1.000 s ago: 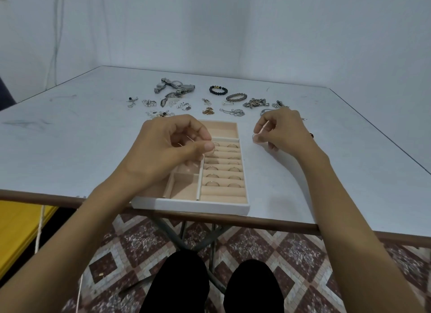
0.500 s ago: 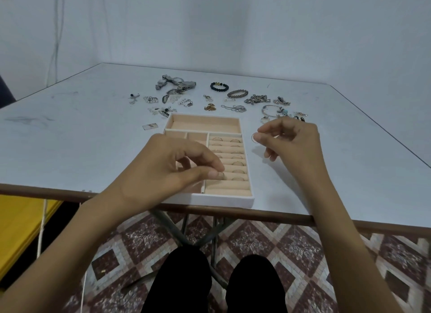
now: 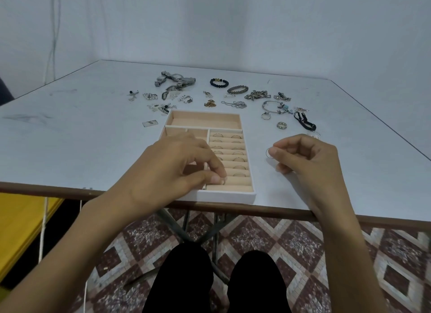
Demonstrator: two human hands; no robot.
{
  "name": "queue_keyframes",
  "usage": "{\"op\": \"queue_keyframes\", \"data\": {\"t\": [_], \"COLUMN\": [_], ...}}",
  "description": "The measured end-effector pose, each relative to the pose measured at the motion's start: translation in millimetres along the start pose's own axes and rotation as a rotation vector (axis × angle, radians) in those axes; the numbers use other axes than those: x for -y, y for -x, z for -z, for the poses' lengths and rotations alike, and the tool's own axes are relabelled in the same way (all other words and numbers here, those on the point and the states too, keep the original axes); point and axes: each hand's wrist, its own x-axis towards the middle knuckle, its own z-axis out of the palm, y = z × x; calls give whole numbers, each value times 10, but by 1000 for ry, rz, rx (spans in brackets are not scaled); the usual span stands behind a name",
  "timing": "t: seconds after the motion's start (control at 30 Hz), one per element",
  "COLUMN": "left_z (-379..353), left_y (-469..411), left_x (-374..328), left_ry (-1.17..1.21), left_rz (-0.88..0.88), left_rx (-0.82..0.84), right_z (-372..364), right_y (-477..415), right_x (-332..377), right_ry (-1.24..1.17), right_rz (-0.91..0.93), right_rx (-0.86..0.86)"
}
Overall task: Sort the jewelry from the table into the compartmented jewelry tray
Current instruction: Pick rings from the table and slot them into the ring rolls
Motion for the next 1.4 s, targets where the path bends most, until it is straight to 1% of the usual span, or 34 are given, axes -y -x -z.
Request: {"op": "queue_keyframes", "data": {"t": [0.23, 0.4, 0.47, 0.5, 0.57, 0.63, 0.7, 0.77, 0.83, 0.93, 1.0, 1.1, 1.2, 1.4], "left_z": [32, 43, 70, 92, 138, 165, 161, 141, 130, 129, 99, 88, 113, 138], "left_y": [-51, -92, -76, -56, 3, 61, 117, 175, 219, 244, 237, 231, 230, 242], "left_x": [-34, -67, -54, -36, 51, 213, 390, 549, 656, 712, 731, 742, 740, 734], "left_ry": [-94, -95, -47, 8, 92, 59, 26, 17, -31, -157, -257, -322, -358, -350], "left_rz": [-6, 8, 8, 19, 59, 110, 176, 252, 341, 450, 497, 511, 510, 482], "left_rx": [56, 101, 104, 74, -70, -264, -416, -462, -401, -168, -69, 14, 78, 94], "right_z": [3, 1, 3, 2, -12, -37, -64, -77, -85, -115, -146, -178, -187, -179], "right_y": [13, 15, 16, 19, 29, 47, 76, 113, 150, 207, 258, 326, 351, 340], "right_x": [-1, 3, 2, 5, 19, 51, 103, 155, 194, 228, 226, 201, 192, 193], "right_ry": [1, 0, 3, 5, 25, 80, 113, 119, 127, 137, 159, 167, 199, 321], "right_rz": [-12, -17, -20, -20, 0, 64, 150, 212, 241, 243, 232, 219, 217, 243], "right_rx": [19, 19, 18, 18, 15, 11, 24, 60, 102, 156, 221, 304, 337, 342]}}
